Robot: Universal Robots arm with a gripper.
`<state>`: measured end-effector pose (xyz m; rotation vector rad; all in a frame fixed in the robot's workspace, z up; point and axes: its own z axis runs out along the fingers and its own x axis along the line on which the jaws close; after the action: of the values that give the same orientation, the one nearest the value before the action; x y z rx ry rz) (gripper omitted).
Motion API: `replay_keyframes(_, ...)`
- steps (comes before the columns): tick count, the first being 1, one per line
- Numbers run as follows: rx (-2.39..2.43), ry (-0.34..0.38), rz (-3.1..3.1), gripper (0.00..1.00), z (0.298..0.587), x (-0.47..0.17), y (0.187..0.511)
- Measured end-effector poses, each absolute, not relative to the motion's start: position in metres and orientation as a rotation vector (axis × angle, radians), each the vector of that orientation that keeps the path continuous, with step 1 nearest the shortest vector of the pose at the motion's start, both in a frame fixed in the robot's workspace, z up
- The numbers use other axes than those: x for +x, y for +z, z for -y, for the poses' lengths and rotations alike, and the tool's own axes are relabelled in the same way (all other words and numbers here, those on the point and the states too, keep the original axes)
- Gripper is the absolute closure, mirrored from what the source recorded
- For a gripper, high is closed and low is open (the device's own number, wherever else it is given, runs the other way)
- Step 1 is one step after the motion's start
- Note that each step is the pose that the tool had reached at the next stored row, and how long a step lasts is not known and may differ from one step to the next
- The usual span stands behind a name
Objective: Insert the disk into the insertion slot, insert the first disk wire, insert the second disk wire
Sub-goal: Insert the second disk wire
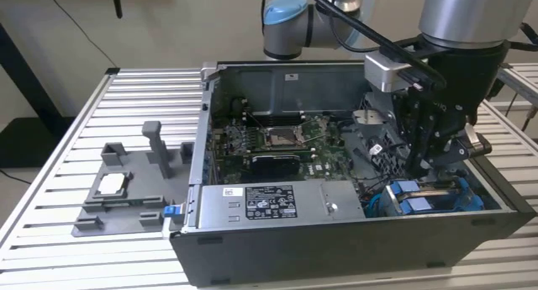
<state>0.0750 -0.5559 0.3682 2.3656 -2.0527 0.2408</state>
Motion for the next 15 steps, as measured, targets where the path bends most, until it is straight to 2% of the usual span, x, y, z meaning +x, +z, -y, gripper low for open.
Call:
replay_keyframes(9, 2.377, 0.186, 2.065, 0.84, 0.564, 0.093, 0.368)
replay_keyframes(15, 2.378, 0.181, 2.066, 0.84, 0.565, 0.096, 0.368)
